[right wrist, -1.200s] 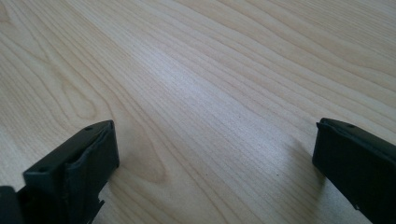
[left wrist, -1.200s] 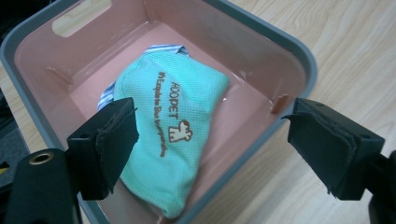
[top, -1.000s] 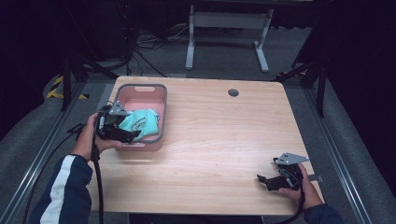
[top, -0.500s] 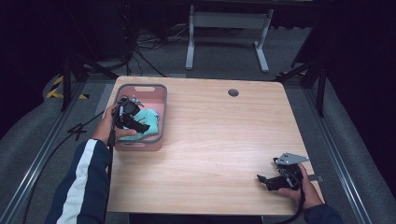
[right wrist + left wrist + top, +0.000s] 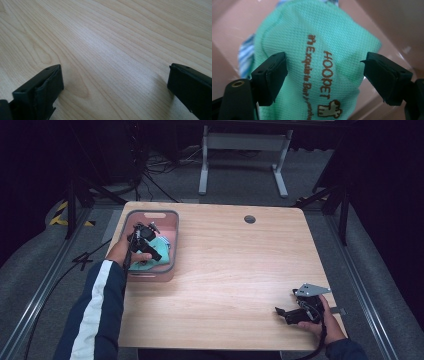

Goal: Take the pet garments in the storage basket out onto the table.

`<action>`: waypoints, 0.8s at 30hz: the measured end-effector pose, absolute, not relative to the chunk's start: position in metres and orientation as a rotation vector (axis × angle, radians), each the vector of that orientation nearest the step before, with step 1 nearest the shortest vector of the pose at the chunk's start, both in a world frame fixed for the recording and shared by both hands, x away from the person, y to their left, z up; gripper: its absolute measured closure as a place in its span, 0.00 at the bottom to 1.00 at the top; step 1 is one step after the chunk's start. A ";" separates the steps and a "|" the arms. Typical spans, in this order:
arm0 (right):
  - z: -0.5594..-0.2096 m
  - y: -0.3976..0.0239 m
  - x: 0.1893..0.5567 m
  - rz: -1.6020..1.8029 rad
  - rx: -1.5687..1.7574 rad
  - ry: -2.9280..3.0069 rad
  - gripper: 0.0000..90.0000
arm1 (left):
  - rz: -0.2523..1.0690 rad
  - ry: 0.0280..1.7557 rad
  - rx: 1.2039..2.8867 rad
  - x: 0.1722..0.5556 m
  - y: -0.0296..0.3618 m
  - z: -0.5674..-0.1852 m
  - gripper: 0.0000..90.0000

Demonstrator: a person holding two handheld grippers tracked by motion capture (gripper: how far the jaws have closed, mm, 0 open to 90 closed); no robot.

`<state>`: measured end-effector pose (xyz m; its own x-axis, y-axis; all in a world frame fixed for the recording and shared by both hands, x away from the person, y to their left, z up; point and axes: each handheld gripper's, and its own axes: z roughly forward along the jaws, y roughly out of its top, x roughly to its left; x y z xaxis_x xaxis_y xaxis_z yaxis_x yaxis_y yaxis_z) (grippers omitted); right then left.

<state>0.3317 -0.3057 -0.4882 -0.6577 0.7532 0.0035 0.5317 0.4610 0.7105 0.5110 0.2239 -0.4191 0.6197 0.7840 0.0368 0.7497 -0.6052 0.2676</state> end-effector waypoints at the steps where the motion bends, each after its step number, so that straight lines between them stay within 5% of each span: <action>1: -0.488 -0.306 0.332 1.004 1.094 2.403 0.01 | 0.212 1.296 2.653 0.514 0.222 -0.425 0.20; 11: -0.488 -0.306 0.332 1.004 1.094 2.403 0.01 | 0.135 1.392 2.672 0.524 0.225 -0.433 0.19; 24: -0.488 -0.306 0.332 1.005 1.093 2.404 0.01 | 0.002 1.347 2.618 0.523 0.228 -0.430 0.68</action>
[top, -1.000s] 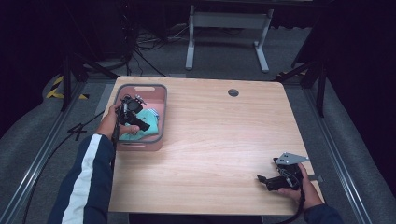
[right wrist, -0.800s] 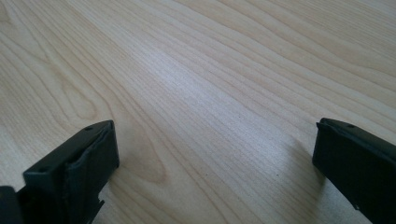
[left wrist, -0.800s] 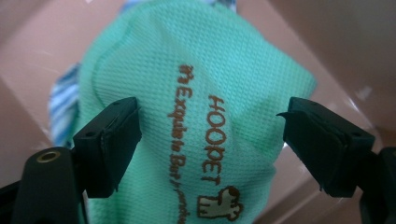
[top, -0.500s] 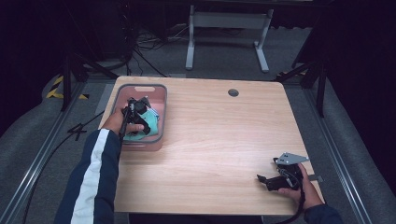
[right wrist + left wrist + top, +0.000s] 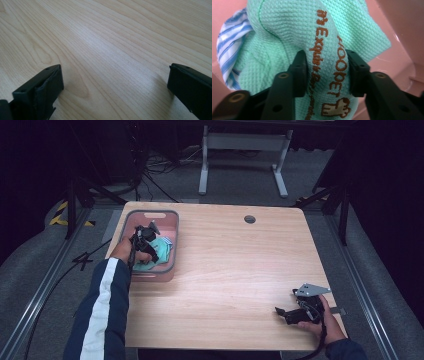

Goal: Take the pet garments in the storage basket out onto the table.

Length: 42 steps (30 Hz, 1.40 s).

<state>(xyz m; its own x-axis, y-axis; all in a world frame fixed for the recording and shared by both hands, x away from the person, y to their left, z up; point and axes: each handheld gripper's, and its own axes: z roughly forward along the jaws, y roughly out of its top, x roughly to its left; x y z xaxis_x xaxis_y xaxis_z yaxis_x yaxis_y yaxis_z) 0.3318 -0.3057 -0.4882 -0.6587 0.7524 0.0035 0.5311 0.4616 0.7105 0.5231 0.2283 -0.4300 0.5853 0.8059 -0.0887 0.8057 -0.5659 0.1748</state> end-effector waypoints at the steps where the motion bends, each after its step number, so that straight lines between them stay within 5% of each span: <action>1: -0.488 -0.306 0.332 1.005 1.093 2.404 0.01 | 0.002 1.343 2.613 0.523 0.228 -0.430 0.70; 9: -0.488 -0.306 0.332 1.005 1.093 2.404 0.01 | 0.102 1.305 2.653 0.518 0.222 -0.425 0.79; 17: -0.488 -0.306 0.332 1.005 1.093 2.404 0.01 | 0.272 1.242 2.499 0.503 0.232 -0.396 0.80; 42: -0.488 -0.306 0.332 1.005 1.093 2.404 0.01 | 0.440 1.100 2.199 0.457 0.246 -0.362 0.80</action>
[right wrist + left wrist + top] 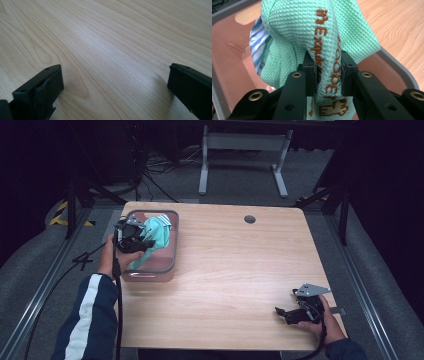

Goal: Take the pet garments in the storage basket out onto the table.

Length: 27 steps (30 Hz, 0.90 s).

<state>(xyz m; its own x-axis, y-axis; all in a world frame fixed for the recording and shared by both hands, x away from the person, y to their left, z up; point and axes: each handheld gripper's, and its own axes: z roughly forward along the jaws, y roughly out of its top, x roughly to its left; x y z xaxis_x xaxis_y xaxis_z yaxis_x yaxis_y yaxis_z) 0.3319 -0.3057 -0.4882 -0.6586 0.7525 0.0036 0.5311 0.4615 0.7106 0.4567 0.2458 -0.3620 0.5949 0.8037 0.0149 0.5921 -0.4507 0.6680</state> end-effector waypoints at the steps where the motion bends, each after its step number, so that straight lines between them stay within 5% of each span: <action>1: -0.488 -0.306 0.332 1.005 1.093 2.404 0.01 | 0.443 1.093 2.194 0.456 0.247 -0.361 0.80; 27: -0.488 -0.306 0.332 1.005 1.093 2.404 0.01 | 0.517 0.956 2.089 0.426 0.235 -0.323 0.80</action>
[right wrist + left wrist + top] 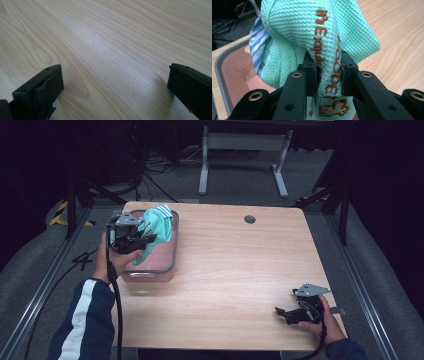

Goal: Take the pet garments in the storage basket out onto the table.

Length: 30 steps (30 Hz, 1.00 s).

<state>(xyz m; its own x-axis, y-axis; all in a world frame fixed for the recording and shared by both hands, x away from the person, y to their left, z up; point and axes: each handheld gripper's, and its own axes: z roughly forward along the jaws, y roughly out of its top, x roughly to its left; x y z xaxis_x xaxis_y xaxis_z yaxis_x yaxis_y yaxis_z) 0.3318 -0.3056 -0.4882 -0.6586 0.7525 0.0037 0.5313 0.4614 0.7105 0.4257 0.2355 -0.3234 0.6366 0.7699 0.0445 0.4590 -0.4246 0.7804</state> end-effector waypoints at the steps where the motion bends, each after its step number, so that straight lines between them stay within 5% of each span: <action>1: -0.488 -0.306 0.332 1.005 1.093 2.404 0.01 | 0.519 0.948 2.088 0.425 0.233 -0.322 0.80; 30: -0.488 -0.306 0.332 1.005 1.093 2.404 0.01 | 0.463 0.732 2.164 0.418 0.157 -0.304 0.80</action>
<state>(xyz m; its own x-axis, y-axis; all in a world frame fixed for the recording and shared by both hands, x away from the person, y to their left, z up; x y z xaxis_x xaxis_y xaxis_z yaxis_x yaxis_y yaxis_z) 0.3318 -0.3057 -0.4882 -0.6586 0.7525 0.0035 0.5311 0.4616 0.7105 0.4177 0.1570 -0.3043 0.7665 0.6368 0.0837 0.3487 -0.5220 0.7784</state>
